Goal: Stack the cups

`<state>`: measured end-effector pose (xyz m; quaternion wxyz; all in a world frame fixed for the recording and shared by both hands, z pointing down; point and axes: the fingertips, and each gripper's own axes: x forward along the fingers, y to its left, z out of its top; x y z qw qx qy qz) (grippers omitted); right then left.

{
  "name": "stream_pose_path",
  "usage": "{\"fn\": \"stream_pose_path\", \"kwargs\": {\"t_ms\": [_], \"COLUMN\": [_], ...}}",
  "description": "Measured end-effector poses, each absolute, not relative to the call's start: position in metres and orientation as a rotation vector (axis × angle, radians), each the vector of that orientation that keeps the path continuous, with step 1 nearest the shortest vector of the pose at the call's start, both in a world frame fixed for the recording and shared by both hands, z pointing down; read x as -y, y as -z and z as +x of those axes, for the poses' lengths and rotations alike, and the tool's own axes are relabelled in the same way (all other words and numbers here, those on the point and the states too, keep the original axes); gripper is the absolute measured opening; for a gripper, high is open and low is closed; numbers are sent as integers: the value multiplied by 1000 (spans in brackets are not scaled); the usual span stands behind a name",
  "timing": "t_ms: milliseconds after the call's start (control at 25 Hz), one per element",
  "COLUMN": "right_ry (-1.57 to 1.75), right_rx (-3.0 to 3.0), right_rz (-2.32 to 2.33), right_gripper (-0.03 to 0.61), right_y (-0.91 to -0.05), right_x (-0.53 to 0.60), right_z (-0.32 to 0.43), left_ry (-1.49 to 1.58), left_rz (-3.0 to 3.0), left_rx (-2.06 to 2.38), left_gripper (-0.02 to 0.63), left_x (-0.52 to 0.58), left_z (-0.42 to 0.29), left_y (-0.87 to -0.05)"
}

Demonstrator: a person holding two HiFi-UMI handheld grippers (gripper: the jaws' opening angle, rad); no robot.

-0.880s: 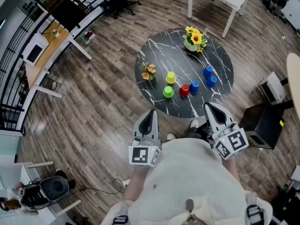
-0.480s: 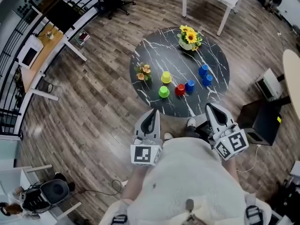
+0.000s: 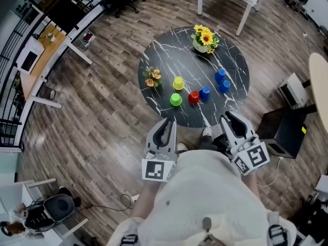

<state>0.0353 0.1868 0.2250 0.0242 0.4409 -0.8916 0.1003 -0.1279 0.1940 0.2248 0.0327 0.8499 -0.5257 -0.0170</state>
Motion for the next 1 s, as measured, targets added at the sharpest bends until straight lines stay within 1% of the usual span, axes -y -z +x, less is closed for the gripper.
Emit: {"fn": "stream_pose_path", "kwargs": {"t_ms": [40, 120, 200, 320, 680, 1000], "right_ry": [-316, -317, -316, -319, -312, -328], "right_rx": [2767, 2777, 2784, 2793, 2806, 2817], "right_rz": [1352, 1333, 1312, 1267, 1150, 1077], "right_gripper": [106, 134, 159, 166, 156, 156], "right_y": [-226, -229, -231, -234, -240, -251], "right_x": [-184, -178, -171, -158, -100, -53], "right_z": [35, 36, 37, 41, 71, 103], "left_ry": [62, 53, 35, 10, -61, -146], "left_rz": [2617, 2618, 2615, 2593, 2514, 2423], "left_rx": [1608, 1587, 1594, 1625, 1709, 1783], "left_gripper": [68, 142, 166, 190, 196, 196], "left_x": [-193, -190, -184, -175, -133, -97], "left_z": [-125, -119, -115, -109, -84, -65], "left_y": [-226, -230, -235, -239, -250, -280]}}
